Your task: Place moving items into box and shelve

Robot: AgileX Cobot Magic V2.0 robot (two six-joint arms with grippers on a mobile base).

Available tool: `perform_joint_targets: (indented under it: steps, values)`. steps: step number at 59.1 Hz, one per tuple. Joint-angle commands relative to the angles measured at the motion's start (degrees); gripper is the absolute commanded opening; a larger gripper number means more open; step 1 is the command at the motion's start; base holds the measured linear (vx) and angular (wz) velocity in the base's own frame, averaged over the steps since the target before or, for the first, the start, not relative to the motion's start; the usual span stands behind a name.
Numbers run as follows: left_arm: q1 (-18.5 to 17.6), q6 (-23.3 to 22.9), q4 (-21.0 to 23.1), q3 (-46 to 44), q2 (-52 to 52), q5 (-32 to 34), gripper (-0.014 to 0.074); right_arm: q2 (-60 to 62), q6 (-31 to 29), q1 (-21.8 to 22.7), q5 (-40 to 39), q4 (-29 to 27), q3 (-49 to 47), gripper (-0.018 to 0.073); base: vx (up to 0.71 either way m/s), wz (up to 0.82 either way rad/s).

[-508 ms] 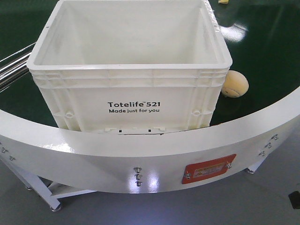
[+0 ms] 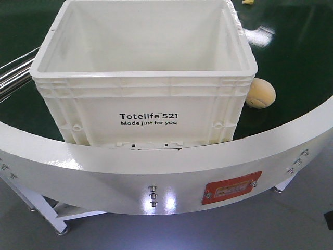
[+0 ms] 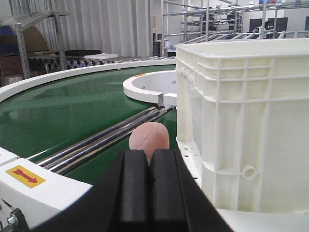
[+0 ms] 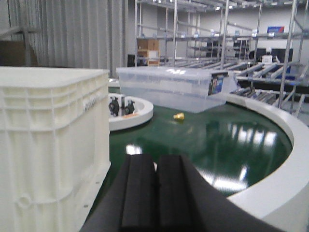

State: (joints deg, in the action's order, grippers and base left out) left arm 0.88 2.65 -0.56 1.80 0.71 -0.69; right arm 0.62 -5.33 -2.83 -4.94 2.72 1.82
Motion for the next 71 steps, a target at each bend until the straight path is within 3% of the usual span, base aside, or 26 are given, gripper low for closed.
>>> perform_joint_targets:
  steps: [1, 12, 19, 27, 36, 46, 60, 71]
  values:
    - [-0.06, -0.41, 0.56, 1.13, 0.8, 4.68, -0.0013, 0.77, -0.81, -0.02, -7.7, 0.24, 0.97, -0.0016, 0.0, 0.0]
    - [-0.06, -0.47, 0.56, 0.03, 0.8, 8.17, -0.0013, 0.77, -1.45, -0.02, -12.44, -1.54, -0.11, -0.0016, 0.0, 0.0]
    - [-0.06, -0.47, 0.56, -6.06, 0.68, 6.22, -0.0013, 0.77, -1.9, -0.02, -6.61, -6.68, -6.03, -0.0016, 0.0, 0.0]
    - [-0.06, -0.42, 0.56, -17.7, -1.64, -2.32, -0.0013, -2.9, -4.01, -0.02, 4.08, -7.05, -15.33, -0.0016, 0.0, 0.0]
    - [-0.06, -0.42, 0.56, -30.45, -10.04, -16.62, -0.0013, -11.2, -4.11, -0.02, 14.29, -6.84, -25.83, -0.0016, 0.0, 0.0]
    - [-0.06, -0.42, 0.56, -39.22, -18.98, -30.98, -0.0013, -21.48, -4.31, -0.02, 23.95, -2.72, -32.86, -0.0016, 0.0, 0.0]
    - [-0.06, -0.42, 0.56, -38.87, -24.25, -38.1, -0.0013, -32.0, -4.26, -0.02, 29.64, -3.13, -32.9, -0.0016, 0.0, 0.0]
    - [-0.06, -0.42, 0.56, -38.87, -24.63, -39.39, -0.0012, -37.31, -2.49, -0.02, 31.23, -3.33, -32.95, -0.0008, 0.0, 0.0]
